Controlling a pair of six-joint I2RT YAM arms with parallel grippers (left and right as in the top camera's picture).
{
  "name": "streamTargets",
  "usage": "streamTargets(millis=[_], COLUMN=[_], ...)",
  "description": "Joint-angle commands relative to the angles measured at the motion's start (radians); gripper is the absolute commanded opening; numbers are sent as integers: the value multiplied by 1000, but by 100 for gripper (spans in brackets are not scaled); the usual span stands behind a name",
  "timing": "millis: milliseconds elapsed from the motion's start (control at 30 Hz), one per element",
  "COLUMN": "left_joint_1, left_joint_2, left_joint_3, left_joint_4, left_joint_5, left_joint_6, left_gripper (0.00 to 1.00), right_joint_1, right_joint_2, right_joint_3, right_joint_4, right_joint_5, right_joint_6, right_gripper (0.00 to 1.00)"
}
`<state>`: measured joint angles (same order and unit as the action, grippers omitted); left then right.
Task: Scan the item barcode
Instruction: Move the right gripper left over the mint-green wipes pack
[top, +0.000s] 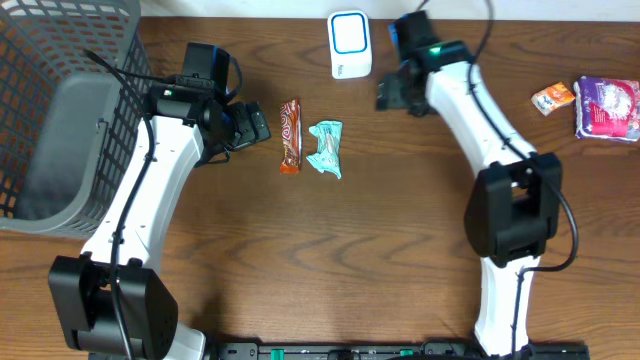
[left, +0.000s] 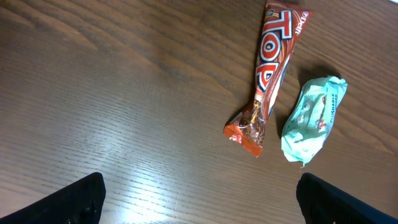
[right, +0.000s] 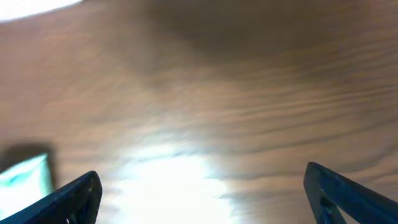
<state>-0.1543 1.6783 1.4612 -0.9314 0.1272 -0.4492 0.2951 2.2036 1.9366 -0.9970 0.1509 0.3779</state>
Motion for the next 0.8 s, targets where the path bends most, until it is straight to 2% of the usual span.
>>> streamTargets(millis=[0,333,600,767], left_joint_1=[1,1,1,1], left_joint_2=[0,0,0,0], left_joint_3=[9,9,9,9], left_joint_4=[-2,-3,-3,-2], left_joint_5=[-13,-13,-13,-13], left_joint_6=[-2,-2,-1,-1], left_gripper=[98,98,98,98], right_joint_1=[66,178,185,193], right_joint_2=[-17,-16,-10,-10], right_joint_3=[10,10,10,10], right_joint_4=[-27,-62,-47,-51], right_joint_5=[-30,-35,-226,-251], right_joint_6=[-13,22,89,89], right_gripper=[99,99,99,99])
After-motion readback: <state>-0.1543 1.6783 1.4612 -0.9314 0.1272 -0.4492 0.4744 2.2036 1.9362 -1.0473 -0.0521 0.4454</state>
